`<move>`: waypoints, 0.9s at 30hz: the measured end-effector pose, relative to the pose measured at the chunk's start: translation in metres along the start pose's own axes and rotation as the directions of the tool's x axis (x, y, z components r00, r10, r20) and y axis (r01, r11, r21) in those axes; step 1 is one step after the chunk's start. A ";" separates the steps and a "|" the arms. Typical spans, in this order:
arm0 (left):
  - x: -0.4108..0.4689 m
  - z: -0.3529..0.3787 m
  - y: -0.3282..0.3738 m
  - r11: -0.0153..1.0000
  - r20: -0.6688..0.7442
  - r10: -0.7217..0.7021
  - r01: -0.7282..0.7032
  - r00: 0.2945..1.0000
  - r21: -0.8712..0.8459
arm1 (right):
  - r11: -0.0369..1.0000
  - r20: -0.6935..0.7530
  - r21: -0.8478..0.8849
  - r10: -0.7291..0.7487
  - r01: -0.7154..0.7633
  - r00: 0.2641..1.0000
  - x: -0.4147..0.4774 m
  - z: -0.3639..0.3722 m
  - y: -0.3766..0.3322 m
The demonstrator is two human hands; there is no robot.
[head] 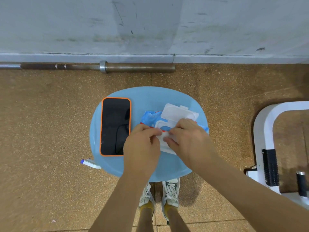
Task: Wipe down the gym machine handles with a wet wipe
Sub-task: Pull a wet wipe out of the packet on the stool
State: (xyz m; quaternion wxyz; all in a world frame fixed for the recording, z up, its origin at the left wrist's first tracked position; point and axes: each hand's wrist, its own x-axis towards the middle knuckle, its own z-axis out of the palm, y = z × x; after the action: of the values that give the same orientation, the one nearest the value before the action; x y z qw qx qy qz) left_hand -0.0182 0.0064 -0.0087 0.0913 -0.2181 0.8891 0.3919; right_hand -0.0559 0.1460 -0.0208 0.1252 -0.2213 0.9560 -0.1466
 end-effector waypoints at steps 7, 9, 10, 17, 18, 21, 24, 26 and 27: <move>-0.001 -0.003 -0.004 0.999 0.051 0.038 -0.038 0.998 0.003 | 0.889 0.070 0.411 0.188 -0.200 0.980 0.008 0.002 -0.006; -0.002 -0.003 -0.002 0.996 0.085 0.081 -0.085 0.993 0.038 | 0.824 0.139 0.511 0.200 -0.243 0.970 0.011 -0.005 -0.007; -0.002 -0.003 0.000 0.994 0.103 0.088 -0.094 0.991 0.057 | 0.798 0.194 0.544 0.183 -0.262 0.964 0.013 -0.010 -0.008; 0.011 -0.002 0.004 0.999 0.122 -0.021 0.026 0.992 -0.037 | 0.472 0.524 0.709 0.144 -0.524 0.839 0.023 -0.037 0.002; 0.011 -0.001 0.003 0.999 0.124 -0.006 0.012 0.992 -0.051 | 0.444 0.521 0.726 0.144 -0.526 0.841 0.024 -0.037 0.002; 0.010 0.001 0.001 0.998 0.133 0.057 -0.054 0.989 -0.025 | 0.474 0.474 0.747 0.109 -0.465 0.874 0.022 -0.036 -0.002; 0.009 0.002 0.000 0.998 0.157 0.058 -0.061 0.986 0.015 | 0.474 0.341 0.776 0.239 -0.415 0.909 0.017 -0.027 -0.004; 0.008 0.001 -0.001 1.000 0.137 0.030 -0.030 0.990 0.003 | 0.322 0.325 0.837 0.359 -0.443 0.875 0.013 -0.026 -0.002; 0.009 0.001 -0.002 1.000 0.116 0.025 -0.025 0.993 -0.002 | 0.256 0.340 0.850 0.399 -0.460 0.851 0.011 -0.027 -0.001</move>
State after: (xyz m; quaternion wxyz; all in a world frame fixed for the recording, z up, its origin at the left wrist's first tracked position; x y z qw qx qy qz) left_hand -0.0250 0.0032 -0.0134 0.1377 -0.1837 0.8848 0.4055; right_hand -0.0731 0.1456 0.0023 0.2862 0.1483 0.7335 -0.5984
